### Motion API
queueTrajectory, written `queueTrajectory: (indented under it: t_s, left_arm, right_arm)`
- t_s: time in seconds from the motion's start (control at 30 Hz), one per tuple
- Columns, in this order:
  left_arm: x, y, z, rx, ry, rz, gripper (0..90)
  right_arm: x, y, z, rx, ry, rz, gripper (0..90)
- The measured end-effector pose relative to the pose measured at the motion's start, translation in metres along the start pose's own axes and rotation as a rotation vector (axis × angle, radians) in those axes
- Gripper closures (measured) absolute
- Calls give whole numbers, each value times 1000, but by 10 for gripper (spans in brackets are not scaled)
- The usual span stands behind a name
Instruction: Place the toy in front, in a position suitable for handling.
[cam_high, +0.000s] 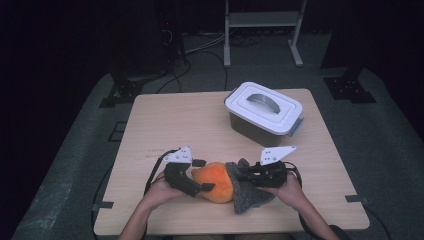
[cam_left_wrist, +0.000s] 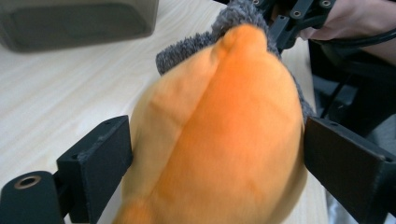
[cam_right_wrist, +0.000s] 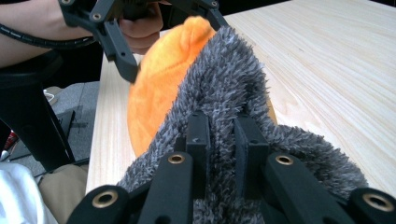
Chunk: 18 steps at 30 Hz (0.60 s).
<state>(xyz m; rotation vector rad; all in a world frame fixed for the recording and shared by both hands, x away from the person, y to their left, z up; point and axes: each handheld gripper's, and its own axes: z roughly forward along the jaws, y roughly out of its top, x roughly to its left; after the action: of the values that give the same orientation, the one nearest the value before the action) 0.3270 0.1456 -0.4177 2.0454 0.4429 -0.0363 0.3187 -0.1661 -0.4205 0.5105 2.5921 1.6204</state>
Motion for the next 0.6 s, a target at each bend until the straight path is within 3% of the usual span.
queueTrajectory:
  t_s: [0.2,0.37,0.47,0.6]
  left_arm:
    - [7,-7,-2,3,-27,-22,101]
    - [-1,-1,-6,4,25,33,325]
    - [-6,6,-8,5,63,63,369]
    - [-12,13,-5,21,83,68,384]
  right_arm:
    - [-7,-7,2,31,-8,24,771]
    - [-11,-7,0,50,-14,33,769]
    - [-11,-2,-9,6,-27,41,769]
    - [0,12,-18,-112,7,26,770]
